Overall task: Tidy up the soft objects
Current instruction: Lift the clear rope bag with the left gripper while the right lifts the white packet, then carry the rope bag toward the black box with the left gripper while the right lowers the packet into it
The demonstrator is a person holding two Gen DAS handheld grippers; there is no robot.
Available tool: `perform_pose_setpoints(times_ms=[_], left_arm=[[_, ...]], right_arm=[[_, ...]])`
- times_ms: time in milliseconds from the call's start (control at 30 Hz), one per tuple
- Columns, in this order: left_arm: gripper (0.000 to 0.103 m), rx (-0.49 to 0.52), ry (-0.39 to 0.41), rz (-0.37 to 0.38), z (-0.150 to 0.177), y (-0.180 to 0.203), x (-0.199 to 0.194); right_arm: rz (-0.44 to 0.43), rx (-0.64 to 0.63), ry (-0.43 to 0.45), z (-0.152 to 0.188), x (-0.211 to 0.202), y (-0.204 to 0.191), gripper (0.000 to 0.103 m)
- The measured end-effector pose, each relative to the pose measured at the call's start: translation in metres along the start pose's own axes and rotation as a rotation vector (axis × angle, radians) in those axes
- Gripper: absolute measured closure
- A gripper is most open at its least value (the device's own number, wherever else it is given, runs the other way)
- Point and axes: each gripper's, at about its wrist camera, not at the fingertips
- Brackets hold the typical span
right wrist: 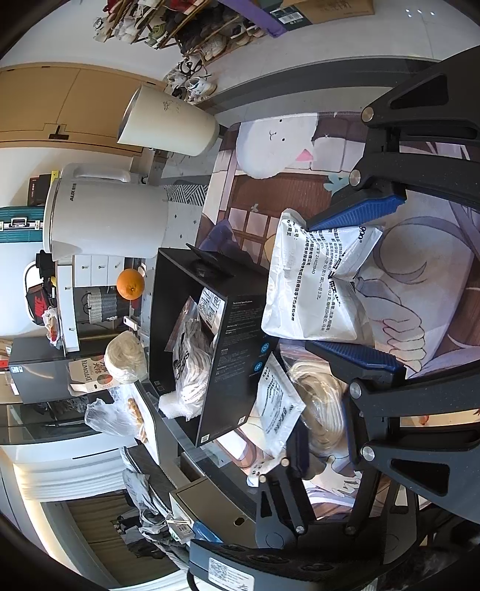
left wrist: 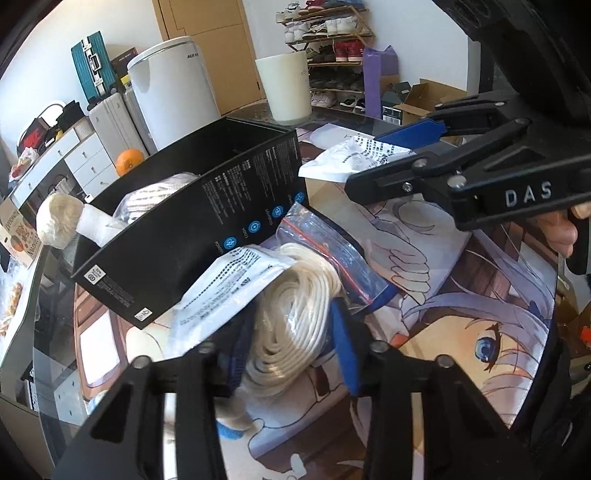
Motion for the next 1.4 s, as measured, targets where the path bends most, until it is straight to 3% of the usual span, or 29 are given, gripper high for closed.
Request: perform_pose_setpoints(times_ms=[533, 800, 933, 1200, 1400], left_arm=[[0.069, -0.124, 0.148, 0.117, 0.011, -0.017, -0.052], [0.069, -0.19, 0.223, 0.072, -0.002, -0.035, -0.079], [0.069, -0.227, 0.244, 0.015, -0.009, -0.049, -0.085], [0.069, -0.32, 0.249, -0.093, -0.022, -0.082, -0.081], [0.069, -0.357, 0.244, -0.127, -0.025, -0.101, -0.069]], right_arm=[[0.002, 0.0, 0.125, -0.012, -0.048, -0.007, 0.046], [0.009, 0.0, 0.196, -0.019, -0.072, -0.014, 0.046], [0.004, -0.004, 0.214, -0.021, -0.077, -0.018, 0.046], [0.008, -0.022, 0.215, -0.031, -0.065, -0.022, 0.046], [-0.006, -0.047, 0.203, -0.041, -0.05, -0.027, 0.046]])
Point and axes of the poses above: each gripper's, at about its wrist camera, not at the fingertips, and x roughly the way its jaws point, y to its right, z to its underside
